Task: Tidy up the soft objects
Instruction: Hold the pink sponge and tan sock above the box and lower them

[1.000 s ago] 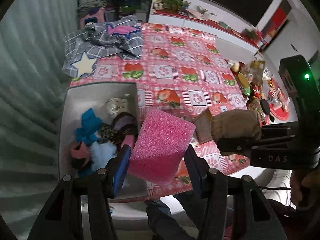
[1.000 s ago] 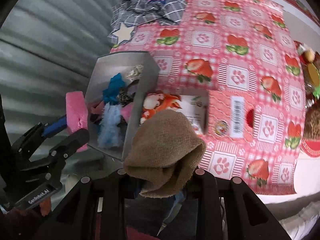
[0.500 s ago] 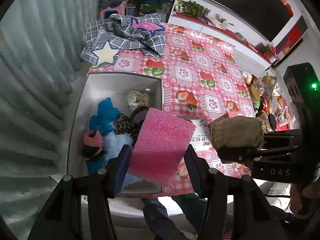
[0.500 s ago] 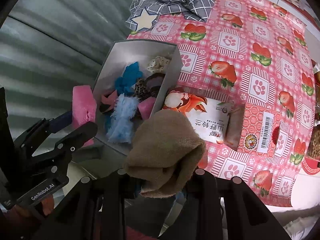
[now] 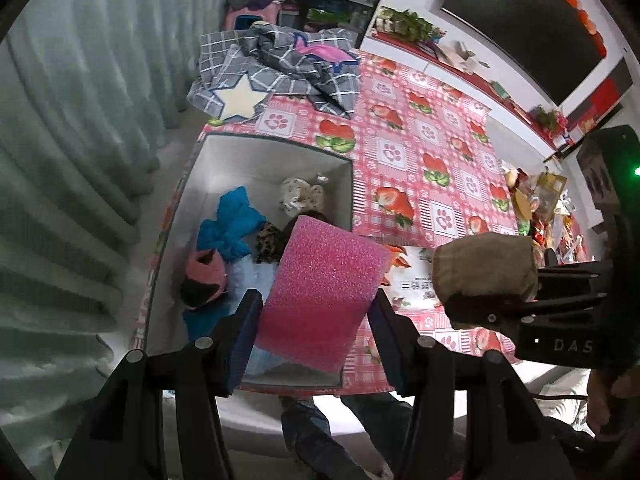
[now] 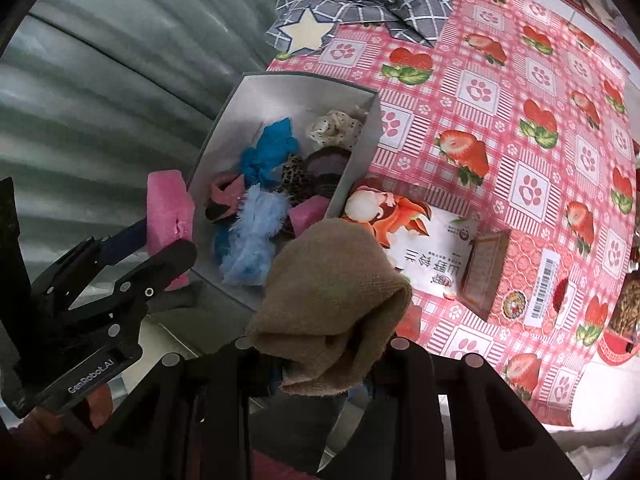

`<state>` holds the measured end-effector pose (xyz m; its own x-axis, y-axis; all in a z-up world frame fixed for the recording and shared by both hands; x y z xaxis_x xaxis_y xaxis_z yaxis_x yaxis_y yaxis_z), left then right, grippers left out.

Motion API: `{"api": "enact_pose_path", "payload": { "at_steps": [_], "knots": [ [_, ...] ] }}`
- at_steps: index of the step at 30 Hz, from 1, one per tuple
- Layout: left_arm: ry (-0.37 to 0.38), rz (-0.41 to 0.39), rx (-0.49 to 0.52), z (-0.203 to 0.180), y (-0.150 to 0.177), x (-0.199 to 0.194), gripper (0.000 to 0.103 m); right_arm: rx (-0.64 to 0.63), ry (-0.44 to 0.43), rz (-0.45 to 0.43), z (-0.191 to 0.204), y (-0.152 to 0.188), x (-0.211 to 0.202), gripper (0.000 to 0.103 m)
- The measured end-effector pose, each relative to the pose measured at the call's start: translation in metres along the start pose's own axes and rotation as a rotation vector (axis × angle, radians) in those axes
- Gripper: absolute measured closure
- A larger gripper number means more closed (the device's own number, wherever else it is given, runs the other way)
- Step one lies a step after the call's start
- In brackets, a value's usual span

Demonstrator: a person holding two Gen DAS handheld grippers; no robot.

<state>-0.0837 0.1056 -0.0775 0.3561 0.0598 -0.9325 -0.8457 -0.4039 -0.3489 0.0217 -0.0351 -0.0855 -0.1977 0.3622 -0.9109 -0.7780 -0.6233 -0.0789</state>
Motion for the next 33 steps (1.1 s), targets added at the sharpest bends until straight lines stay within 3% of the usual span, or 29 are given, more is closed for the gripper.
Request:
{"api": "enact_pose_path", "payload": {
  "at_steps": [18,33],
  "knots": [
    [-0.126,0.072,-0.051,0.028,0.009,0.033,0.045,-0.111,-0.009,0.062,0.038,-0.035,0.04,0.072],
    [-0.149,0.101,-0.04,0.027,0.007,0.043,0.045,-0.123,-0.012,0.06,0.043,-0.049,0.048,0.072]
  ]
}}
Point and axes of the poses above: each gripper's, at about its wrist camera, not at the fingertips, and x roughly the way its jaws point, z to its left, y to its underside, the point moved 1 cm from there along x, roughly the way its jaws point, and after that the axes turned 8 degrees about -y, right-handed, at the moved point
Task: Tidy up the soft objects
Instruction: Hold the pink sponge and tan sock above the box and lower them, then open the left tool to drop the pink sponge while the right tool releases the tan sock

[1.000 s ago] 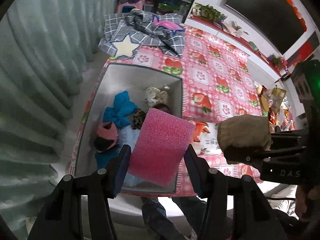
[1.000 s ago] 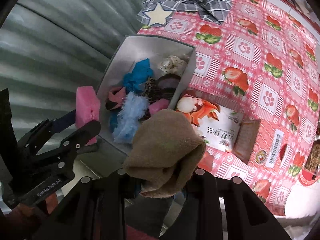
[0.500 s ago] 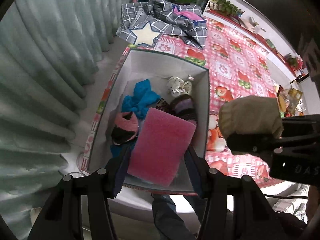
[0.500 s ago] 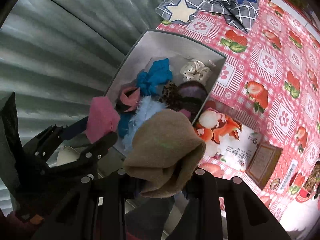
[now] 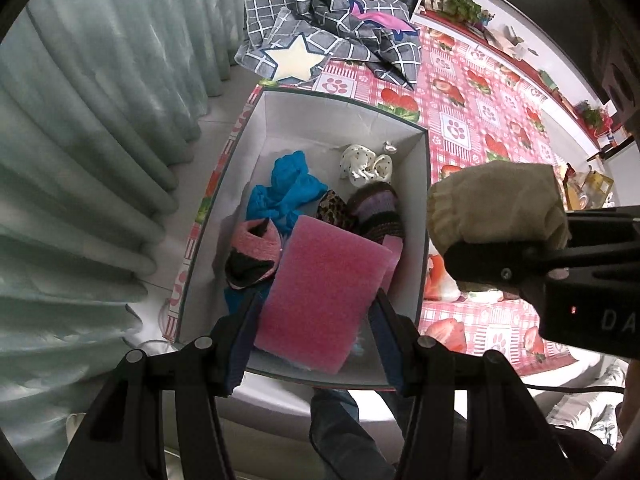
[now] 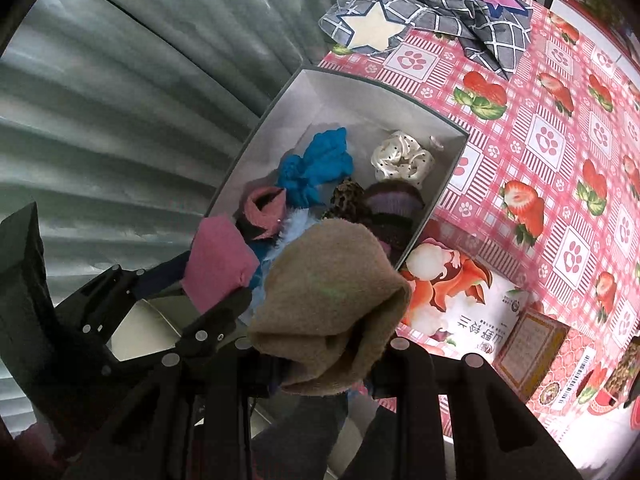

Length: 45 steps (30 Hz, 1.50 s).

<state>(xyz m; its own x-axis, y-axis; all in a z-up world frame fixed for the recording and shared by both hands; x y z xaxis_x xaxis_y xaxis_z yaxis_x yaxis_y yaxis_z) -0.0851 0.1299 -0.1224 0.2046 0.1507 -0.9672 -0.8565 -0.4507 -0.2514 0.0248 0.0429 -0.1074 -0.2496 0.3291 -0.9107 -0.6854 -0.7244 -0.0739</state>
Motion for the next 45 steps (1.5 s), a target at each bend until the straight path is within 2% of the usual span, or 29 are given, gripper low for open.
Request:
{"api": "enact_pose_path", "payload": {
  "at_steps": [15,29,37,40,41,42,43,44,45],
  "knots": [
    [-0.022,0.025,-0.019,0.001,-0.015,0.016,0.045,0.024,-0.009,0.007,-0.006,-0.011,0.011,0.072],
    [-0.041,0.059,-0.026,0.005,-0.011,0.025,0.045,0.02,-0.017,0.037,-0.01,-0.012,0.025,0.072],
    [-0.029,0.053,-0.031,0.006,-0.013,0.026,0.045,0.009,-0.014,0.036,-0.008,-0.015,0.025,0.072],
    [-0.018,0.027,-0.039,0.006,-0.014,0.02,0.041,-0.002,-0.018,0.028,-0.006,-0.017,0.022,0.071],
    [-0.02,0.015,-0.04,0.006,-0.015,0.017,0.032,-0.007,-0.024,0.023,-0.005,-0.018,0.02,0.068],
    [-0.029,-0.001,-0.039,0.006,-0.016,0.014,0.025,-0.009,-0.027,0.019,-0.004,-0.018,0.019,0.048],
    [-0.042,-0.019,-0.035,0.006,-0.016,0.011,0.019,-0.011,-0.031,0.011,-0.004,-0.018,0.017,0.023],
    [-0.061,-0.023,-0.021,0.005,-0.016,0.009,0.019,-0.013,-0.03,0.0,-0.003,-0.019,0.014,0.014],
    [-0.076,-0.017,-0.01,0.004,-0.016,0.01,0.019,-0.016,-0.021,-0.011,-0.002,-0.019,0.012,0.012]
  ]
}}
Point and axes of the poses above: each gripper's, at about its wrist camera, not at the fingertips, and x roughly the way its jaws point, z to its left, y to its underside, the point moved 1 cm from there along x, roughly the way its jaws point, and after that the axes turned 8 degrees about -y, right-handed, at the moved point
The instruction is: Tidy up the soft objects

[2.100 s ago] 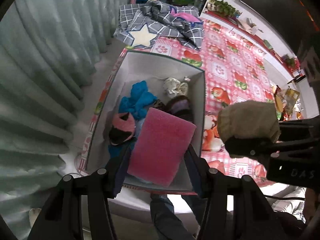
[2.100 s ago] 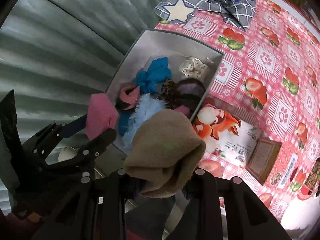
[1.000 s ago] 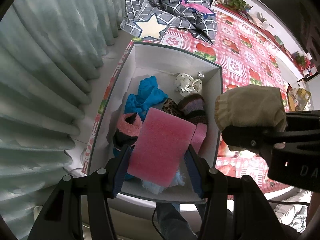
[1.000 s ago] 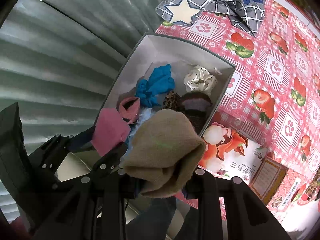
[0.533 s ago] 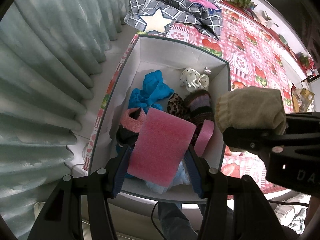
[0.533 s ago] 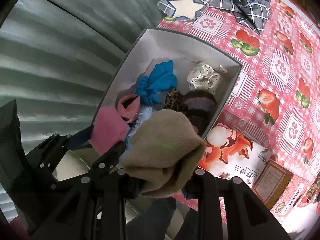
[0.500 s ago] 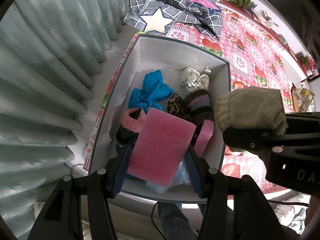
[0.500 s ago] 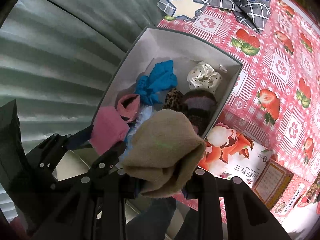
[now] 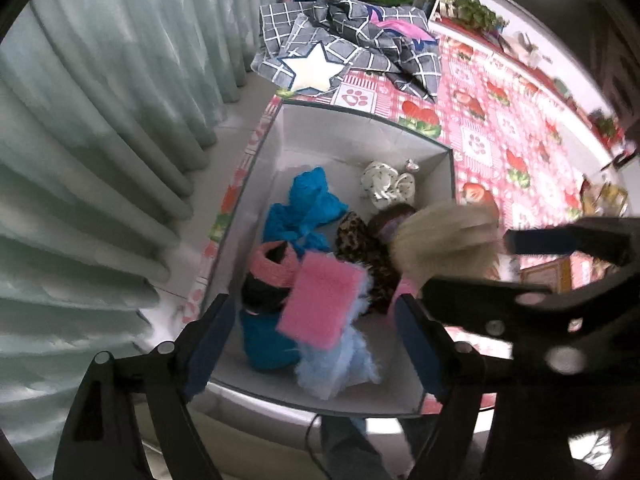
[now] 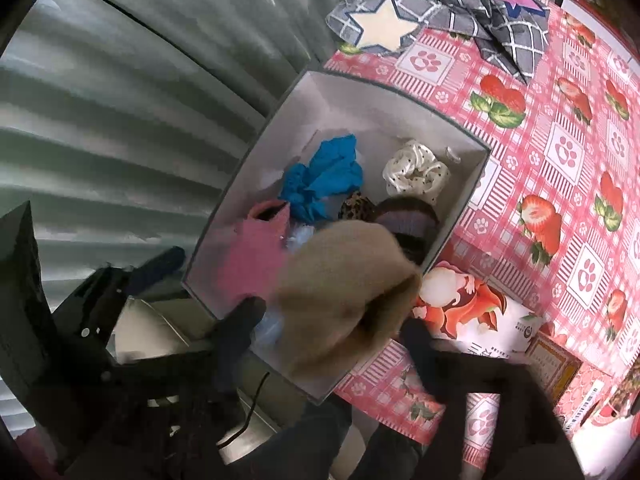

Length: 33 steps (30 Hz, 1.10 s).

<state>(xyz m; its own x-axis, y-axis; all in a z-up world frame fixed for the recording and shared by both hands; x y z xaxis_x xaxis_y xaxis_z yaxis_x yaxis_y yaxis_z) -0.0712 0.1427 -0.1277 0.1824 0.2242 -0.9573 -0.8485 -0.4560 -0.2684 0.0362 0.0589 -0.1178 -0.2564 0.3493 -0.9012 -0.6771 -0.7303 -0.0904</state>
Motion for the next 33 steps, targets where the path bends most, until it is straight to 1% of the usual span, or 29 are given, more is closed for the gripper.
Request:
{"api": "enact_pose_path", "payload": {
  "at_steps": [3,4,5,7,8,11,14,19,26,33],
  "knots": [
    [-0.053,0.025,0.02,-0.002,0.002,0.004,0.019,-0.039,0.04,-0.027,0.004,0.0,-0.008,0.01],
    [-0.054,0.018,0.011,-0.001,0.003,0.003,0.019,-0.052,0.055,-0.035,0.007,0.001,-0.011,0.0],
    [-0.059,0.012,-0.013,0.002,0.003,0.002,0.019,-0.064,0.077,-0.042,0.008,0.002,-0.013,0.001],
    [-0.081,0.01,-0.038,0.007,0.004,-0.001,0.019,-0.093,0.09,-0.073,0.012,0.004,-0.022,0.001],
    [-0.075,0.019,-0.047,0.009,0.004,-0.001,0.019,-0.103,0.1,-0.087,0.015,0.006,-0.028,0.001],
    [-0.006,0.058,-0.047,0.011,0.004,0.003,0.019,-0.128,0.134,-0.11,0.021,0.012,-0.039,0.001],
    [-0.023,0.045,-0.041,0.01,0.01,-0.003,0.019,-0.132,0.14,-0.119,0.022,0.019,-0.045,0.001],
    [-0.016,0.04,-0.041,0.005,0.017,-0.009,0.019,-0.117,0.131,-0.116,0.02,0.027,-0.044,0.001],
    [-0.004,0.031,-0.019,0.0,0.019,-0.016,0.019,-0.11,0.138,-0.123,0.02,0.029,-0.049,0.001],
    [0.013,0.039,-0.02,0.0,0.021,-0.017,0.018,-0.107,0.134,-0.118,0.022,0.033,-0.048,0.001]
  ]
}}
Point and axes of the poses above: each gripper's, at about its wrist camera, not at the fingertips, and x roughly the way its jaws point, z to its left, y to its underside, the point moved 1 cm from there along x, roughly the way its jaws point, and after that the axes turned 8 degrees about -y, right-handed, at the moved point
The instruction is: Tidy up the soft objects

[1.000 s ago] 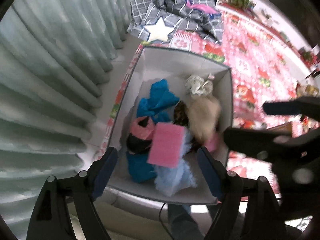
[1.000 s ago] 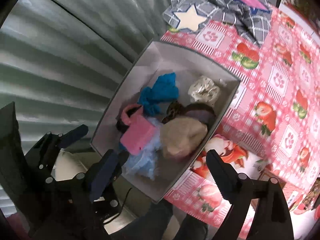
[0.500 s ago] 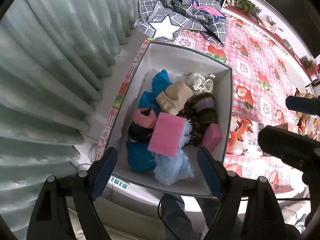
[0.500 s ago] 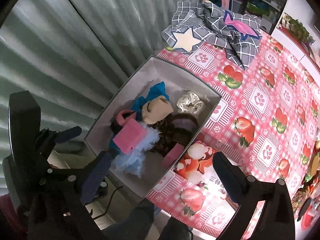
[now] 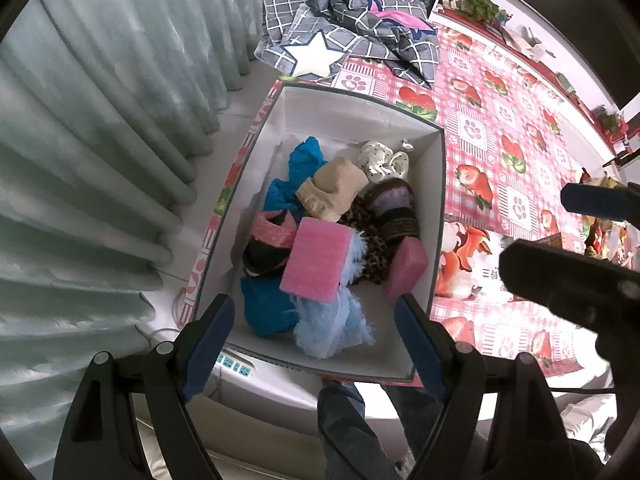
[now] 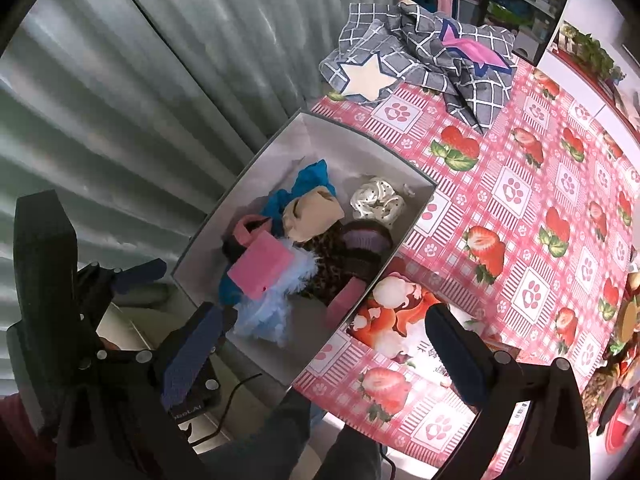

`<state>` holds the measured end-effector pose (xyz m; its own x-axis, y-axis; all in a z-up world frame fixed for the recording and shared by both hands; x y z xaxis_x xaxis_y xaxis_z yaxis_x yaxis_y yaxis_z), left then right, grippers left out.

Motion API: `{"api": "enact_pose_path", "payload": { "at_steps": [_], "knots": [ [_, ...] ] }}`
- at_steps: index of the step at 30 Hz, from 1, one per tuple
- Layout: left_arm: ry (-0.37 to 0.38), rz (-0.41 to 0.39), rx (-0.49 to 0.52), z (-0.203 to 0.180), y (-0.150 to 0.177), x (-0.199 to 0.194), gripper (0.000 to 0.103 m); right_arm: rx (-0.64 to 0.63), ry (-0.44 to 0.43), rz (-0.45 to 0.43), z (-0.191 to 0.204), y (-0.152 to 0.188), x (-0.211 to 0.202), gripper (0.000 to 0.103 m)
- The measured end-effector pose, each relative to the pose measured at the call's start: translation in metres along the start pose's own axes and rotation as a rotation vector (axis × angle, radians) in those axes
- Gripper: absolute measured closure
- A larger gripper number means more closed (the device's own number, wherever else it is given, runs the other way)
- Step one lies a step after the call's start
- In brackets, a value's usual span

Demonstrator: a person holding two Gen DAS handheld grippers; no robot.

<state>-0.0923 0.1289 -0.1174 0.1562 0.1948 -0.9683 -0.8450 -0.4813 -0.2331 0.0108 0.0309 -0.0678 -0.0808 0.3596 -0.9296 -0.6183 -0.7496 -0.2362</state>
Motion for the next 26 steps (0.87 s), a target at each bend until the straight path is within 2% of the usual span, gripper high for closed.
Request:
{"api": "enact_pose_path", "payload": {
  "at_steps": [12,23,26],
  "knots": [
    [0.002,-0.009,0.021,-0.001,0.0,-0.006,0.018,0.007,-0.002,-0.005,0.004,0.005,-0.003,0.001],
    [-0.006,0.029,0.021,-0.003,0.004,0.002,0.018,0.04,-0.017,-0.008,0.003,0.01,-0.004,0.001],
    [0.02,-0.004,-0.006,0.0,0.005,-0.001,0.018,0.04,-0.025,-0.009,0.003,0.012,-0.006,0.001]
  ]
}}
Point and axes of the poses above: each gripper's, at about its wrist camera, not at the fingertips, and x roughly the way its jaws point, z to its left, y to its underside, the point moved 1 cm from there along x, roughly the way its jaws point, and after that the axes turned 8 degrees about -y, right-handed, at the moved point
